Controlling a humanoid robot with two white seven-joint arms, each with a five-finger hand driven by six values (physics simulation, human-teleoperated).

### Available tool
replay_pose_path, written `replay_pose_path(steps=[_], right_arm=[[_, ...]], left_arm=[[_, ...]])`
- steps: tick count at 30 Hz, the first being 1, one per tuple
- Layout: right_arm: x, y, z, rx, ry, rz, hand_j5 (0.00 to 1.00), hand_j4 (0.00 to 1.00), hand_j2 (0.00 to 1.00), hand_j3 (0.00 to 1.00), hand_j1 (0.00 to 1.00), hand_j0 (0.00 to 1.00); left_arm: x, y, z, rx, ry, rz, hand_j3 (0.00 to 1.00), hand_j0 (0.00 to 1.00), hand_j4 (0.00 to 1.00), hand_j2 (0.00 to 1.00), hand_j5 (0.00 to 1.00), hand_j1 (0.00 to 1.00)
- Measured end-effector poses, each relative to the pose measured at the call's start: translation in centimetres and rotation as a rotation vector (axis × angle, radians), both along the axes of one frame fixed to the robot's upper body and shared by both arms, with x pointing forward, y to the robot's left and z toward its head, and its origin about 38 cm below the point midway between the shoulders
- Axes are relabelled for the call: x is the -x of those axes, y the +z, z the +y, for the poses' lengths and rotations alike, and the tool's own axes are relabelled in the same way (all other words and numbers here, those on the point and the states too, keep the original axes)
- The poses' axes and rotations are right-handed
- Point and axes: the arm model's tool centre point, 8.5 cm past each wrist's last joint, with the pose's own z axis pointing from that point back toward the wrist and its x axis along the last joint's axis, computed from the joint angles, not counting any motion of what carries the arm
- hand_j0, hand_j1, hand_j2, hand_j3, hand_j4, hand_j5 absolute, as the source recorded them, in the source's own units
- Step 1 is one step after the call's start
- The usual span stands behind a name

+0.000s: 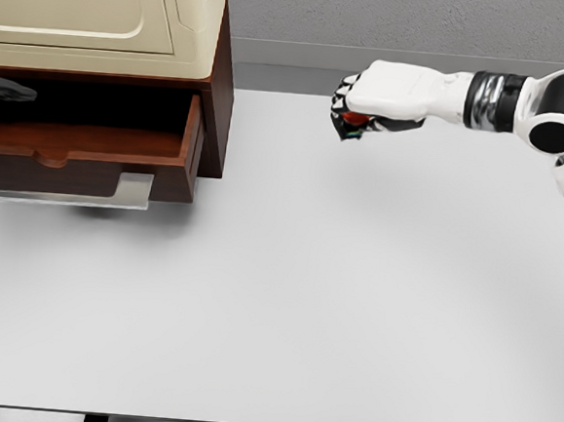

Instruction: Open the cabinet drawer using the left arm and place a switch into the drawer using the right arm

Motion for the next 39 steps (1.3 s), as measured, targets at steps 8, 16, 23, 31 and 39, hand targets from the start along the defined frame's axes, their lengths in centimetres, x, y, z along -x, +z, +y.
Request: replay_pose_path(steps=[8, 16, 23, 31, 39], right_arm=[[0.4, 1.1, 3.5, 0.008, 0.081, -0.028, 0.36, 0.36, 0.36, 0.36, 0.36, 0.36], [1.4, 3.2, 7.0, 0.008, 0.172, -0.073, 0.36, 0.36, 0.36, 0.36, 0.36, 0.36], [2.2, 4.0, 10.9, 0.009, 0.256, -0.087, 0.36, 0.36, 0.36, 0.36, 0.36, 0.36], [3.1, 5.7, 13.6, 0.009, 0.321, -0.126, 0.37, 0.37, 0.37, 0.37, 0.37, 0.37], [4.2, 7.7, 16.2, 0.006, 0.384, -0.171, 0.39, 0.39, 0.39, 0.39, 0.39, 0.39]], left_arm=[[0.0, 0.0, 0.2, 0.000, 0.006, 0.000, 1.00, 1.00, 1.00, 1.00, 1.00, 1.00], [-0.1, -0.1, 0.2, 0.000, 0.007, 0.002, 1.00, 1.00, 1.00, 1.00, 1.00, 1.00], [-0.1, -0.1, 0.2, 0.000, 0.006, 0.002, 1.00, 1.00, 1.00, 1.00, 1.00, 1.00], [0.0, 0.0, 0.2, -0.001, 0.005, -0.002, 1.00, 1.00, 1.00, 1.00, 1.00, 1.00], [0.0, 0.0, 0.2, -0.002, 0.005, -0.002, 1.00, 1.00, 1.00, 1.00, 1.00, 1.00]])
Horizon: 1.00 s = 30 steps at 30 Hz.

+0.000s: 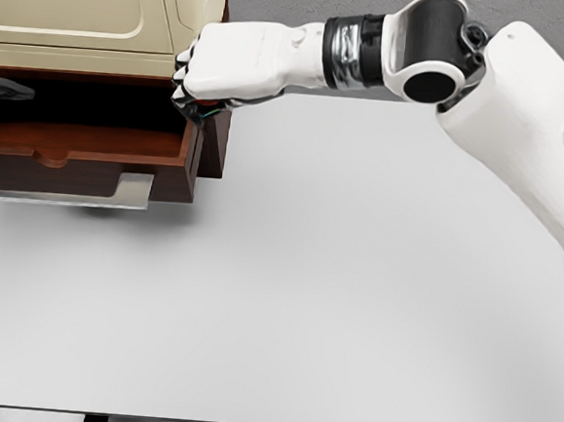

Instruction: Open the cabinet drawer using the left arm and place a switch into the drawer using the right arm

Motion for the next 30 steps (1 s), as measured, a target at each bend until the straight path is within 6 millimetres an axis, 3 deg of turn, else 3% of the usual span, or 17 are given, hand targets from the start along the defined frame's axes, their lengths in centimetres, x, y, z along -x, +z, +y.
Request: replay_pose_path(steps=[8, 16, 19, 27, 29, 30], right_arm=[[1.3, 1.5, 3.0, -0.002, 0.070, -0.029, 0.39, 0.39, 0.39, 0.39, 0.39, 0.39], [3.2, 1.2, 7.4, -0.003, 0.155, -0.015, 0.40, 0.40, 0.40, 0.40, 0.40, 0.40], [2.6, 2.0, 8.6, 0.000, 0.146, -0.015, 0.40, 0.40, 0.40, 0.40, 0.40, 0.40], [-0.2, 0.7, 9.5, 0.017, 0.065, 0.048, 0.42, 0.42, 0.42, 0.42, 0.42, 0.42], [-0.5, 0.8, 9.6, 0.019, 0.054, 0.052, 0.52, 0.52, 0.52, 0.52, 0.52, 0.52], [-0.7, 0.8, 9.7, 0.021, 0.048, 0.052, 0.72, 0.72, 0.72, 0.72, 0.72, 0.72]], left_arm=[[0.0, 0.0, 0.0, 0.000, 0.001, 0.000, 1.00, 1.00, 1.00, 1.00, 1.00, 1.00], [0.0, 0.0, 0.0, 0.001, 0.002, 0.001, 1.00, 1.00, 1.00, 1.00, 1.00, 1.00], [0.0, -0.1, 0.0, 0.001, 0.001, 0.003, 1.00, 1.00, 1.00, 1.00, 1.00, 1.00], [0.0, -0.1, 0.0, 0.002, 0.001, 0.003, 1.00, 1.00, 1.00, 1.00, 1.00, 1.00], [0.0, -0.1, 0.0, 0.002, 0.001, 0.002, 1.00, 1.00, 1.00, 1.00, 1.00, 1.00], [0.0, -0.1, 0.0, 0.002, 0.001, 0.003, 1.00, 1.00, 1.00, 1.00, 1.00, 1.00]])
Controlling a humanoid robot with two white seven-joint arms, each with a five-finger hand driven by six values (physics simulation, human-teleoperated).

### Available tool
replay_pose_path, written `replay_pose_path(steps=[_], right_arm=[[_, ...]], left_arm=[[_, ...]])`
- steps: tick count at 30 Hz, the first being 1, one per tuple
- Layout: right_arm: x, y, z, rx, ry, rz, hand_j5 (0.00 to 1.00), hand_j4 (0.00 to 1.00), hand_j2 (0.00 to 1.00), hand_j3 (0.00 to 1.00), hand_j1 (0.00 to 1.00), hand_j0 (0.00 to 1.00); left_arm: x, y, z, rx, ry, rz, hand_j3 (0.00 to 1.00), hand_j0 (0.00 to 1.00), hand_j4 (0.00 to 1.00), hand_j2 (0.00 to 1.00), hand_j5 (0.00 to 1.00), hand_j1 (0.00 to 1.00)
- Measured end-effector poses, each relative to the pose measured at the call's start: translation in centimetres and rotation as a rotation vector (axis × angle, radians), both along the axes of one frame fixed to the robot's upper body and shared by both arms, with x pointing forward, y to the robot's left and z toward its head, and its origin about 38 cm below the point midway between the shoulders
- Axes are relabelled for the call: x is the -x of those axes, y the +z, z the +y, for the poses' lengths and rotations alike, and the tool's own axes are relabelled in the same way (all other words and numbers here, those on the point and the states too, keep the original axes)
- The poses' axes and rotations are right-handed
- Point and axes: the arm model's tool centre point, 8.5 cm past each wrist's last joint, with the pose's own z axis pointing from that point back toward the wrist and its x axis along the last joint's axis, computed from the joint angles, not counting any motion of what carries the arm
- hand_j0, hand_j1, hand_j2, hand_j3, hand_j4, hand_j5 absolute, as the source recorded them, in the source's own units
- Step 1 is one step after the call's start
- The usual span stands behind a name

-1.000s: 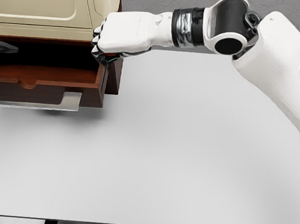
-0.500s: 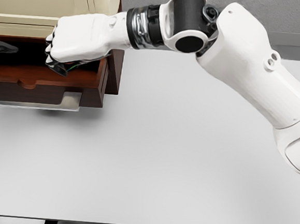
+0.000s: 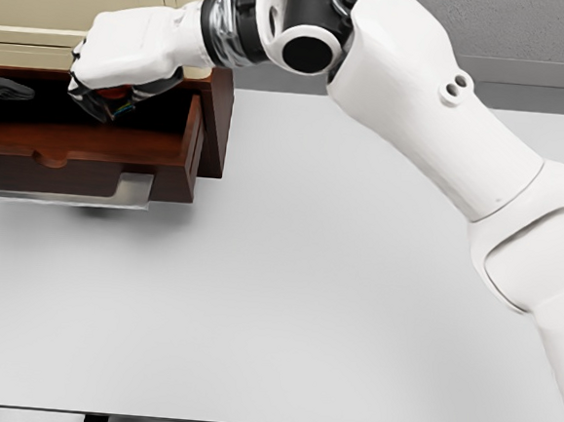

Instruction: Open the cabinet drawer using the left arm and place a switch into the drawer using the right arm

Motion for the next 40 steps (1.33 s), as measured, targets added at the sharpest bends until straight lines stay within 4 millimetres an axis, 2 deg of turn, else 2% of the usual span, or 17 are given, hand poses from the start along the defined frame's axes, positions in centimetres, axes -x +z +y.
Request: replay_pose_path(steps=[1, 6, 9, 11, 13, 14, 17, 18, 20, 23, 25, 29, 34, 40], right_arm=[[-0.2, -0.1, 0.0, 0.007, -0.009, -0.010, 1.00, 1.00, 1.00, 1.00, 1.00, 1.00], [-0.1, 0.1, 0.2, 0.020, -0.014, -0.046, 1.00, 1.00, 1.00, 1.00, 1.00, 1.00], [1.3, 0.5, 0.7, 0.008, 0.029, -0.072, 1.00, 1.00, 1.00, 1.00, 1.00, 1.00], [2.8, -0.3, -1.0, -0.019, 0.065, -0.083, 1.00, 1.00, 1.00, 1.00, 1.00, 1.00], [3.0, 0.7, -4.7, -0.065, 0.044, -0.119, 1.00, 1.00, 1.00, 1.00, 1.00, 1.00], [2.6, 0.9, -7.2, -0.092, 0.008, -0.122, 1.00, 1.00, 1.00, 1.00, 1.00, 1.00], [2.4, 0.5, -16.3, -0.164, -0.116, -0.108, 1.00, 1.00, 1.00, 1.00, 1.00, 1.00], [2.7, 0.0, -19.5, -0.176, -0.157, -0.085, 1.00, 1.00, 1.00, 1.00, 1.00, 1.00], [3.5, -3.4, -24.9, -0.151, -0.246, 0.002, 1.00, 1.00, 1.00, 1.00, 1.00, 1.00], [4.7, -6.2, -30.7, -0.093, -0.355, 0.069, 1.00, 1.00, 1.00, 1.00, 1.00, 1.00], [5.2, -6.1, -33.0, -0.065, -0.402, 0.070, 1.00, 1.00, 1.00, 1.00, 1.00, 1.00], [5.7, -6.5, -35.1, -0.031, -0.444, 0.080, 1.00, 1.00, 1.00, 1.00, 1.00, 1.00], [5.9, -6.2, -35.9, -0.018, -0.460, 0.076, 1.00, 1.00, 1.00, 1.00, 1.00, 1.00], [6.0, -6.5, -36.1, -0.013, -0.463, 0.084, 1.00, 1.00, 1.00, 1.00, 1.00, 1.00]], left_arm=[[0.0, 0.0, 0.0, 0.001, 0.001, 0.001, 1.00, 1.00, 1.00, 1.00, 1.00, 1.00], [0.0, 0.0, 0.0, 0.000, 0.000, 0.000, 1.00, 1.00, 1.00, 1.00, 1.00, 1.00], [0.0, 0.0, 0.0, 0.000, 0.000, 0.000, 1.00, 1.00, 1.00, 1.00, 1.00, 1.00], [0.0, 0.0, 0.0, 0.000, 0.000, 0.000, 1.00, 1.00, 1.00, 1.00, 1.00, 1.00], [0.0, 0.0, 0.0, 0.001, -0.001, 0.000, 1.00, 1.00, 1.00, 1.00, 1.00, 1.00], [0.0, 0.0, 0.0, 0.001, -0.001, 0.000, 1.00, 1.00, 1.00, 1.00, 1.00, 1.00], [0.0, 0.0, 0.0, 0.001, -0.001, 0.000, 1.00, 1.00, 1.00, 1.00, 1.00, 1.00], [0.0, 0.0, 0.0, 0.001, -0.001, 0.000, 1.00, 1.00, 1.00, 1.00, 1.00, 1.00], [-0.1, -0.1, -0.2, 0.005, -0.006, -0.001, 1.00, 1.00, 1.00, 1.00, 1.00, 1.00], [-0.3, -0.5, -1.3, 0.031, -0.037, 0.001, 1.00, 1.00, 1.00, 1.00, 1.00, 1.00], [-0.4, -0.4, -2.2, 0.054, -0.069, -0.011, 1.00, 1.00, 1.00, 1.00, 1.00, 1.00], [-1.3, 0.9, -5.1, 0.134, -0.176, -0.097, 1.00, 1.00, 1.00, 1.00, 1.00, 1.00], [-2.6, -0.5, -8.9, 0.243, -0.282, -0.104, 1.00, 1.00, 1.00, 1.00, 1.00, 1.00], [-3.0, -1.2, -10.7, 0.292, -0.326, -0.101, 1.00, 1.00, 1.00, 1.00, 1.00, 1.00]])
